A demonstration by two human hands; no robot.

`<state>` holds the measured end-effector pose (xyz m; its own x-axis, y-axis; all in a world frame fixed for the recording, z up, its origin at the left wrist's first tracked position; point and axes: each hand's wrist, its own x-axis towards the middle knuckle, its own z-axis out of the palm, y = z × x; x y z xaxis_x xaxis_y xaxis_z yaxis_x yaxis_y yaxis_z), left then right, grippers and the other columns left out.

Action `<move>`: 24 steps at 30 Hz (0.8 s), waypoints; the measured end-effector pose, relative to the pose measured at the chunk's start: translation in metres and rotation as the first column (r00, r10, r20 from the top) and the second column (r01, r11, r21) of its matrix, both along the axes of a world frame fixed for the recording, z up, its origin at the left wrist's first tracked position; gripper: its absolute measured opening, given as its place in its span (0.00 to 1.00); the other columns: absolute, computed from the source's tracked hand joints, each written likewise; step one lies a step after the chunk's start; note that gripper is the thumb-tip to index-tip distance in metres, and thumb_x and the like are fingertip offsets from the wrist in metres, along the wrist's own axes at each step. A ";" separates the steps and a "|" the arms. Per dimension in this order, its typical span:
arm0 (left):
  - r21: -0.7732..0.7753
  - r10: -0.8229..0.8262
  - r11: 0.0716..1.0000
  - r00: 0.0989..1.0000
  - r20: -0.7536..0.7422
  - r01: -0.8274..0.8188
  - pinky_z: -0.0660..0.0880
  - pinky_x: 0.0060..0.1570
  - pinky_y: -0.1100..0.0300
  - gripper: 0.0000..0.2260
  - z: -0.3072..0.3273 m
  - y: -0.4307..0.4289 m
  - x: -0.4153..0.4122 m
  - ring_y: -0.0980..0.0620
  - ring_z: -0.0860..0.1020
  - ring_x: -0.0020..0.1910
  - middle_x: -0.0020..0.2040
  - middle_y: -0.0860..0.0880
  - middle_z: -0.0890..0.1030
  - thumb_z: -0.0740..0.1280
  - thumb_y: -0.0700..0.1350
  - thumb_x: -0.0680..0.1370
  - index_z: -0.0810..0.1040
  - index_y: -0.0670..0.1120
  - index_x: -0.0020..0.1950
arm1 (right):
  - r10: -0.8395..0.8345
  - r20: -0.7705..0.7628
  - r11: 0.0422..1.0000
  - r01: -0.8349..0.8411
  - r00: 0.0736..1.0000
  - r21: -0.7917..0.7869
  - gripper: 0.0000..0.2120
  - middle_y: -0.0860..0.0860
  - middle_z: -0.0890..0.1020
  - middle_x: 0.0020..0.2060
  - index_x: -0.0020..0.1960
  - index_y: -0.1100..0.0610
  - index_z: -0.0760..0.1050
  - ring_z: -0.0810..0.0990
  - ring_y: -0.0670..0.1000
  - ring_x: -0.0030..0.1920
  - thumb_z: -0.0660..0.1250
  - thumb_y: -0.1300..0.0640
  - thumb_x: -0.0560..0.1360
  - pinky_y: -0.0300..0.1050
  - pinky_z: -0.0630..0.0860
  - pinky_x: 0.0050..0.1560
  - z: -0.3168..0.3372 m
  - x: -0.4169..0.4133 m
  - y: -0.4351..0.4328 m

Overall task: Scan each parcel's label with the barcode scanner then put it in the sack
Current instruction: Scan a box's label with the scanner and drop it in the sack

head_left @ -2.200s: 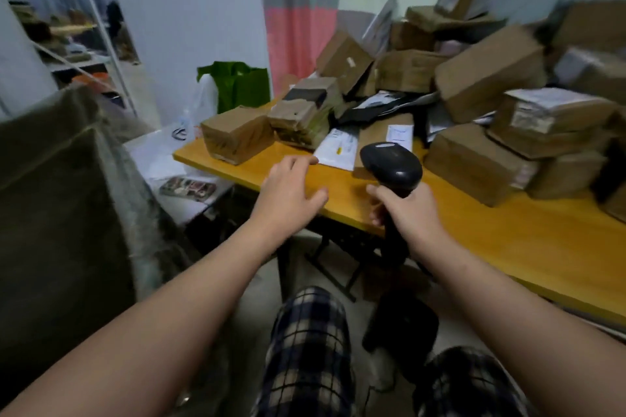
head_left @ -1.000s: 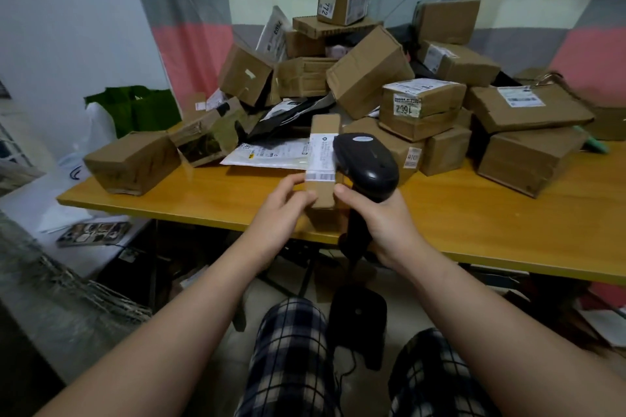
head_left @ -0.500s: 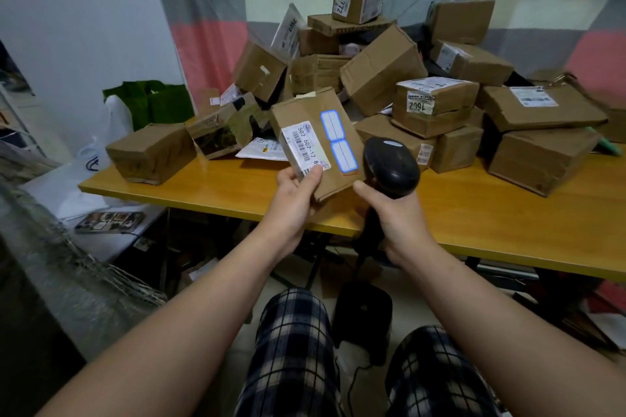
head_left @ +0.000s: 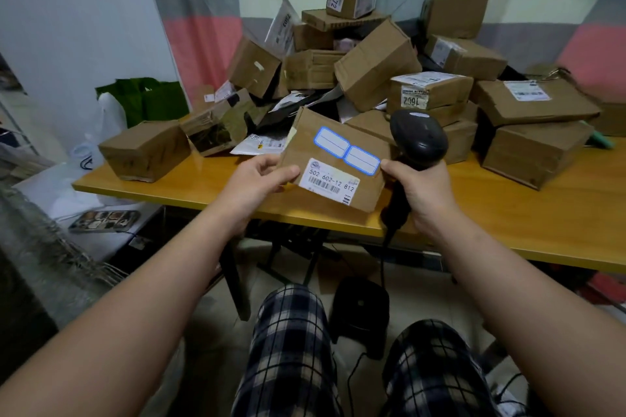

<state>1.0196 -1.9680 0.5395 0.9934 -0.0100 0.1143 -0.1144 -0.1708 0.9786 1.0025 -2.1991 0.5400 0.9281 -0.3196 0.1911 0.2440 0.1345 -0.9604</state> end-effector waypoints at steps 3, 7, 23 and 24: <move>0.013 0.076 0.997 0.997 -0.003 -0.076 0.75 0.39 0.68 0.15 -0.009 0.003 0.006 0.56 0.81 0.43 0.50 0.48 0.83 0.74 0.43 0.72 0.79 0.42 0.57 | -0.044 -0.010 0.987 0.042 0.999 -0.154 0.20 0.49 0.81 0.52 0.61 0.56 0.74 0.79 0.44 0.51 0.74 0.62 0.71 0.35 0.74 0.47 -0.003 0.000 -0.003; 0.058 0.176 0.983 0.984 -0.007 -0.175 0.73 0.34 0.74 0.18 -0.024 0.001 0.009 0.59 0.79 0.40 0.53 0.44 0.82 0.72 0.42 0.74 0.77 0.38 0.61 | 0.049 -0.047 0.937 -0.062 0.998 -0.343 0.04 0.50 0.80 0.31 0.43 0.56 0.78 0.77 0.44 0.29 0.73 0.58 0.72 0.39 0.74 0.34 -0.016 -0.019 0.008; 0.161 0.225 0.964 0.972 -0.063 -0.213 0.71 0.40 0.69 0.18 -0.036 0.000 0.012 0.59 0.76 0.46 0.52 0.51 0.78 0.70 0.49 0.76 0.76 0.43 0.63 | 0.110 -0.171 0.893 -0.173 0.979 -0.416 0.11 0.50 0.79 0.28 0.51 0.61 0.78 0.79 0.49 0.25 0.72 0.55 0.74 0.41 0.76 0.28 -0.064 -0.051 0.029; 0.166 0.231 0.962 0.970 -0.071 -0.217 0.73 0.45 0.65 0.19 -0.036 0.001 0.012 0.55 0.76 0.49 0.53 0.50 0.78 0.70 0.50 0.76 0.75 0.43 0.63 | 0.115 -0.172 0.892 -0.177 0.978 -0.415 0.11 0.50 0.79 0.28 0.52 0.60 0.77 0.79 0.48 0.25 0.71 0.55 0.74 0.41 0.76 0.28 -0.064 -0.051 0.030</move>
